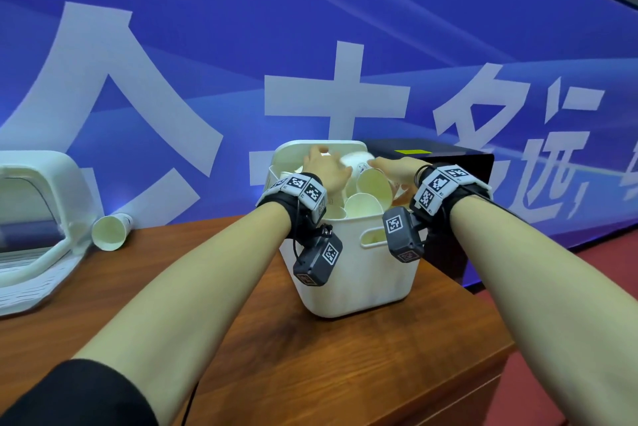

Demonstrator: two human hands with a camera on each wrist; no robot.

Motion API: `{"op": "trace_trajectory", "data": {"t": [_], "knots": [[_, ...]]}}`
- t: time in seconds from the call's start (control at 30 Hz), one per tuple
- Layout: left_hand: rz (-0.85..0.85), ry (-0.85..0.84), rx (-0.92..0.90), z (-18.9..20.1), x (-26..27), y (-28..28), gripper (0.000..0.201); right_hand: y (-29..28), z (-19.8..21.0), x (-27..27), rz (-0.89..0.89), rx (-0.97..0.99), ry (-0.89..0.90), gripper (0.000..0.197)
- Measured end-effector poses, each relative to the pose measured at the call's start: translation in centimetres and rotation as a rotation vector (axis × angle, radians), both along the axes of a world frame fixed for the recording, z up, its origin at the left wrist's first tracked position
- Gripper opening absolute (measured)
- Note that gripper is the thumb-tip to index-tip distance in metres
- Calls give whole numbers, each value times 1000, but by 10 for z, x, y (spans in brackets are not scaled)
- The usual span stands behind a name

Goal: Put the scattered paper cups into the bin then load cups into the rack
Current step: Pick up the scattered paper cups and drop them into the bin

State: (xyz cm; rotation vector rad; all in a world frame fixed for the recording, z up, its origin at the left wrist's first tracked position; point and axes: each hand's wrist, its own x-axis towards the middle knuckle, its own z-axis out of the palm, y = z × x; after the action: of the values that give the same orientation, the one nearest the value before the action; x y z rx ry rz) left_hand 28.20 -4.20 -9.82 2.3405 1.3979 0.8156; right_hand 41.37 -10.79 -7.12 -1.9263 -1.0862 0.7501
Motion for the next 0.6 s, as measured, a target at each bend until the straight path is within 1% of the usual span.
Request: {"op": "trace_trajectory", "data": {"t": [0.07,0.1,0.13,0.17,0.23,0.27,0.33,0.4,0.5,0.6], "knots": [[48,57,-63,-5,0,1,49,1,1,2,0,7,-9,69],[48,77,-90,-7,0,1,51,0,3,2,-9,31,5,67],[37,86,-99,-7,0,2,52,-2,5,0,-19,44,-8,60],[24,75,-99,-7,0,2,50,-5,8,-1,-27,42,-41,52],[13,36,-69,-6,0,6,49,-5,10,2,-59,-11,-178,55],[21,16,-55,-6,0,7,47,-5,11,4,-56,-38,-218,56],[58,-13,-31,-5,-1,8,44,-3,13,2,-25,-56,-234,56],[85,-19,-37,-3,-4,8,45,-3,14,-1,0,-84,-213,55],[89,-45,-57,1,-9,10,47,-1,16,-8,-2,-28,-208,53],[115,-99,6,9,-18,10,42,3,23,-14,-43,52,-273,47]]}}
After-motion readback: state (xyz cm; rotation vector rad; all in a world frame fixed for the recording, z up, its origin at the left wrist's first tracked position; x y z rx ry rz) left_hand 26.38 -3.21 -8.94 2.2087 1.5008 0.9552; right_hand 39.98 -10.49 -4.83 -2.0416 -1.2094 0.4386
